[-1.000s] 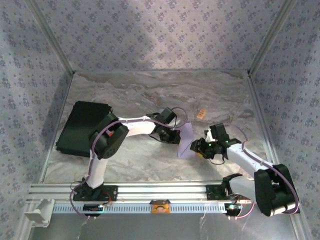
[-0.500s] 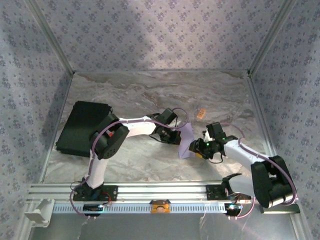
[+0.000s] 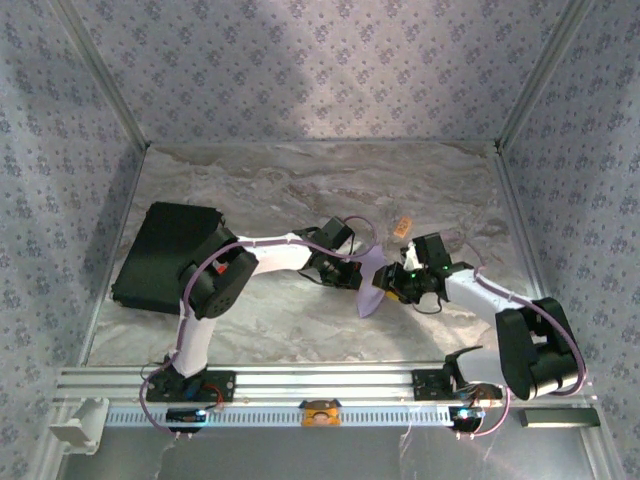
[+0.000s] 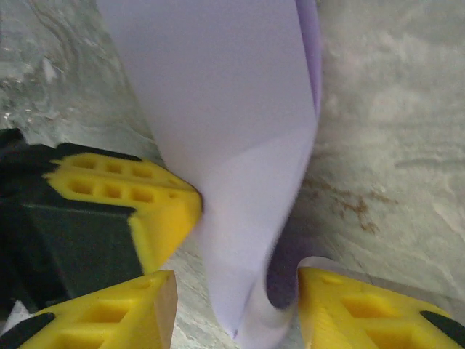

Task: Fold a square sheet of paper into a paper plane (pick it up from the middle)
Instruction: Turn over the paper at the center of the table.

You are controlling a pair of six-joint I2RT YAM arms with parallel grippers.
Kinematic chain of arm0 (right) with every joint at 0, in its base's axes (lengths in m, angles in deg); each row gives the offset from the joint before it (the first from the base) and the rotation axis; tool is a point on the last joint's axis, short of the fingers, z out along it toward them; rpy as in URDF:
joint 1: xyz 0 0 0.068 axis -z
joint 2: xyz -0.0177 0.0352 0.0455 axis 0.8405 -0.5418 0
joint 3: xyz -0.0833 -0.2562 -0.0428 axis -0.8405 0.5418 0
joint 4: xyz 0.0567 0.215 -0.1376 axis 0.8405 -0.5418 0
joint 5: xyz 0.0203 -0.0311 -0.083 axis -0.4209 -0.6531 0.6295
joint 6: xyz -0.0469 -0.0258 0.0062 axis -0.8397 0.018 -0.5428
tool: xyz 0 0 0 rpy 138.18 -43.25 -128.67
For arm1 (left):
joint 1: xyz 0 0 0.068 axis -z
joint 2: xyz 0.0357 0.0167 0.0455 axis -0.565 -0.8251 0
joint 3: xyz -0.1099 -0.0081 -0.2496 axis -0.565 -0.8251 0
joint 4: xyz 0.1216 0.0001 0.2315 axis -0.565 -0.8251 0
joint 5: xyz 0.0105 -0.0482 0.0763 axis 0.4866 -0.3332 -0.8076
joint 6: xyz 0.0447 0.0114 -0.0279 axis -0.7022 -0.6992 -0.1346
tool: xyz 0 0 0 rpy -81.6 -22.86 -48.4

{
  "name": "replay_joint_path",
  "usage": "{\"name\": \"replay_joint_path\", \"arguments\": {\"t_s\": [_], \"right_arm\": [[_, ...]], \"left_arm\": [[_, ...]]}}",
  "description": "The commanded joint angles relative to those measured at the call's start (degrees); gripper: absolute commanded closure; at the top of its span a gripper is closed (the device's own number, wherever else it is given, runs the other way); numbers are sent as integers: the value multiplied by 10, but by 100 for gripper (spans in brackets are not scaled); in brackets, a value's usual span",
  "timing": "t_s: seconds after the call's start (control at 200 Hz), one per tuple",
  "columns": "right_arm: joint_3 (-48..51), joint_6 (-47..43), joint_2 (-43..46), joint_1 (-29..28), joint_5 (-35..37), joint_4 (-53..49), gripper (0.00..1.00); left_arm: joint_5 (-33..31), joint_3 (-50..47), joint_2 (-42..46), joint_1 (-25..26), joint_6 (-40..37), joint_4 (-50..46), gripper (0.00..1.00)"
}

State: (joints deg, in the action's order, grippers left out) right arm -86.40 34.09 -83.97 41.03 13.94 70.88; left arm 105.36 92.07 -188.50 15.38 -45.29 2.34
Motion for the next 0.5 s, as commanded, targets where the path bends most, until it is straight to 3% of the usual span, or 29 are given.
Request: {"name": "replay_joint_path", "arguments": {"t_s": [0.0, 0.495], "right_arm": [[-22, -21, -18, 10, -22, 13, 51], [-24, -23, -83, 51, -64, 59, 53]], "left_arm": [[-9, -17, 3, 3, -7, -17, 99], [-13, -31, 9, 2, 13, 7, 100]]}}
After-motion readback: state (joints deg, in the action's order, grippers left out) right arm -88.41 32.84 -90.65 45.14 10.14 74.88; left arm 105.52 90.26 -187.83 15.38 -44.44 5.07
